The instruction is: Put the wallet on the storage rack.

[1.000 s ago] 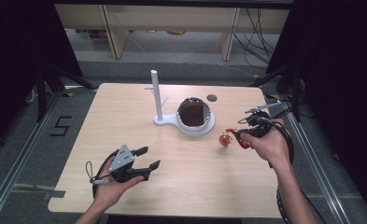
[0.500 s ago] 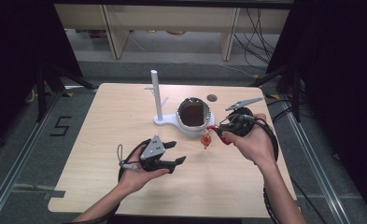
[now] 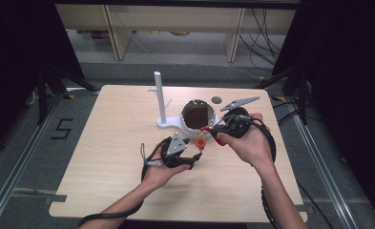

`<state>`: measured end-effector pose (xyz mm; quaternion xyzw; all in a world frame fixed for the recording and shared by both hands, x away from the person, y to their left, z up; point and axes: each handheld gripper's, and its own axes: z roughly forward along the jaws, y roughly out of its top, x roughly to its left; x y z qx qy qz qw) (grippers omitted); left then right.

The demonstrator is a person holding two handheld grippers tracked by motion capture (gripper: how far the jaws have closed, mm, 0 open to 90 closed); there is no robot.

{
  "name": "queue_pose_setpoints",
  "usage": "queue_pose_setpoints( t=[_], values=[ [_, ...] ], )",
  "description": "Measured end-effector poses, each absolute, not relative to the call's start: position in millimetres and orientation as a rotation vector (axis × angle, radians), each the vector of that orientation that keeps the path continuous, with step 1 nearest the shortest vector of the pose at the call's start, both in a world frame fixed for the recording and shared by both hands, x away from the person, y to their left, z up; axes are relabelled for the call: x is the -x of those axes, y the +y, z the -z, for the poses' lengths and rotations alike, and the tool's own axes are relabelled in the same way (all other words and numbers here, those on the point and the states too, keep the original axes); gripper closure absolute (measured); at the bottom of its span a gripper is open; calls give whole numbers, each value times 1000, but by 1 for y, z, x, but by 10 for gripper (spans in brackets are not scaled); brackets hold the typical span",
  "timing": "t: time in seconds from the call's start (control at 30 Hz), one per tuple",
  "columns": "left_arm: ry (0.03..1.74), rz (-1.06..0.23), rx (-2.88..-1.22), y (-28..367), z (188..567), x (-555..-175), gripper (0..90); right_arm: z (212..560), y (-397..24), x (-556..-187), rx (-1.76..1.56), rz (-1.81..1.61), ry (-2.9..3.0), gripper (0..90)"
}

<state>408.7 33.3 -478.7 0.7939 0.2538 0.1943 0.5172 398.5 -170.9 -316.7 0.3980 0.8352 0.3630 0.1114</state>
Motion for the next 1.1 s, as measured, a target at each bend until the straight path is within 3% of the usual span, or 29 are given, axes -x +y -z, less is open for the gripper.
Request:
queue_pose_setpoints(
  t=[0.23,0.43,0.83,1.1],
  values=[
    [624,-469,-1886,28,485,-412,381,318,-170,-398,-1151,-1088,2464,768],
    [609,-479,-1865,32,483,-410,662,319,-169,-399,-1105,-1087,2474,768],
    [679,-531,-1819,55,467,-412,676,321,-172,-396,-1161,-1111,2417,762],
    [725,-613,-1809,82,448,-419,677,346,-173,-393,-1158,-1142,2460,729]
  ],
)
